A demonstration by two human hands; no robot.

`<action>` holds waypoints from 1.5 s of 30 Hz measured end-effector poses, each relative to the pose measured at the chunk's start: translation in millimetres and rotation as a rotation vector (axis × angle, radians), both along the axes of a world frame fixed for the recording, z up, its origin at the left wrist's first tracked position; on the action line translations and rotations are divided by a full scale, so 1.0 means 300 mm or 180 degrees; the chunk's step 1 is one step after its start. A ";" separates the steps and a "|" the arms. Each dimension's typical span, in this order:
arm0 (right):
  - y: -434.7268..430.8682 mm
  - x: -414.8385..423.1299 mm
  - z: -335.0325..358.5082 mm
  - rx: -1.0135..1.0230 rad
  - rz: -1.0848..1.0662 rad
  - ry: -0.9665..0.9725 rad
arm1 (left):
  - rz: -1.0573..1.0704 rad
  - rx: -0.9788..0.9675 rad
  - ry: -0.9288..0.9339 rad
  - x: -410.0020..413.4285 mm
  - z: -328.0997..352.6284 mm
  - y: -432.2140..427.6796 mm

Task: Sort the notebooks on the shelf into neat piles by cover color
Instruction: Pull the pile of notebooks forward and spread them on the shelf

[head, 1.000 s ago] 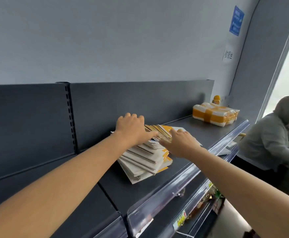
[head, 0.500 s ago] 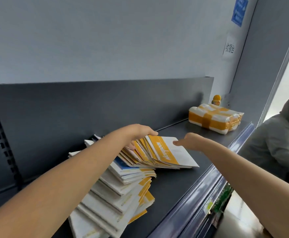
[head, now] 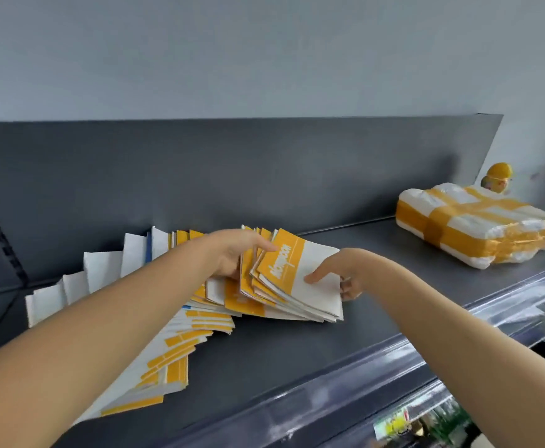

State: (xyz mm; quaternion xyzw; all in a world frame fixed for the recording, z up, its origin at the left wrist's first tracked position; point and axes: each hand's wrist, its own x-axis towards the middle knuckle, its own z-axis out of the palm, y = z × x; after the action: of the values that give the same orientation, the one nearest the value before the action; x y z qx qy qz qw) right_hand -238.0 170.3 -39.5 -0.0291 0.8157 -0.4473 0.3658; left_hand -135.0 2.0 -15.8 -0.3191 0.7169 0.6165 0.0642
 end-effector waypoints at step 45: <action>-1.112 1.293 0.238 -0.1256 0.0820 -0.0366 | 0.0906 0.0255 0.0392 1.419 0.134 -1.027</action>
State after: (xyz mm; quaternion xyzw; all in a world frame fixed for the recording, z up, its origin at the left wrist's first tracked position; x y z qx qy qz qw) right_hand 150.0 -163.2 31.9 -0.1784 0.6799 -0.5485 0.4529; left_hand 290.6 -305.9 24.6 -0.3762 0.6418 0.6659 -0.0551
